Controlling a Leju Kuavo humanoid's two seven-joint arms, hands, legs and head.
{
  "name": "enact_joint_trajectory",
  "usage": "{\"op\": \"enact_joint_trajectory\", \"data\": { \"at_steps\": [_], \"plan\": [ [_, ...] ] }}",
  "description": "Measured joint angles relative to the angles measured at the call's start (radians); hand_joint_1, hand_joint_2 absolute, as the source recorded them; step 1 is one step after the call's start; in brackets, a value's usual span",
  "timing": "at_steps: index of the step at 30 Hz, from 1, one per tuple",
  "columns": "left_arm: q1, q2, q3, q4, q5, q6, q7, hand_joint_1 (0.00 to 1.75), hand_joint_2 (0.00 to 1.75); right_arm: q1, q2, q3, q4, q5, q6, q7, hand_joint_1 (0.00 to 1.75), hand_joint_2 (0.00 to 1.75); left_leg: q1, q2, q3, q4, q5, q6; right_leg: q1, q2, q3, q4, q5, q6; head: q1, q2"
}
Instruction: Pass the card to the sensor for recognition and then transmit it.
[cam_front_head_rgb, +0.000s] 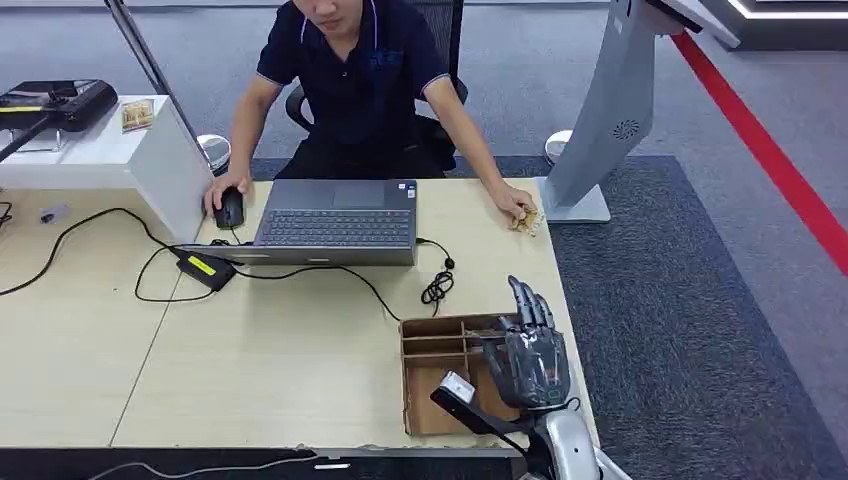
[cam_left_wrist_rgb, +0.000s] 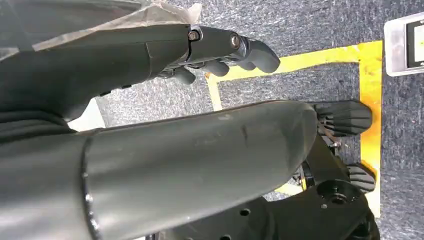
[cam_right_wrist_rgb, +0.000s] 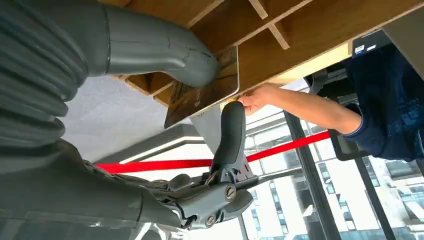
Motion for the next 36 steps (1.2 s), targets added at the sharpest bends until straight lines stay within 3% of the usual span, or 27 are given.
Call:
{"op": "enact_joint_trajectory", "data": {
  "at_steps": [20,36],
  "plan": [
    [0.0,0.0,0.0,0.0,0.0,0.0,0.0,0.0,0.0,-0.001,-0.001,0.0,0.009,-0.002,0.0,0.0,0.91,1.75,0.0,0.0,0.0,0.0,0.0,0.0,0.0,0.0,0.0,0.0,0.0,0.0,0.0,0.0],
    [0.0,0.0,0.0,0.0,-0.001,0.0,0.0,0.0,0.0,0.001,-0.004,-0.009,0.027,-0.008,-0.001,0.001,1.06,1.75,0.0,0.0,0.0,0.0,0.0,0.0,0.0,0.0,0.0,0.0,0.0,0.0,0.0,0.0]
  ]
}}
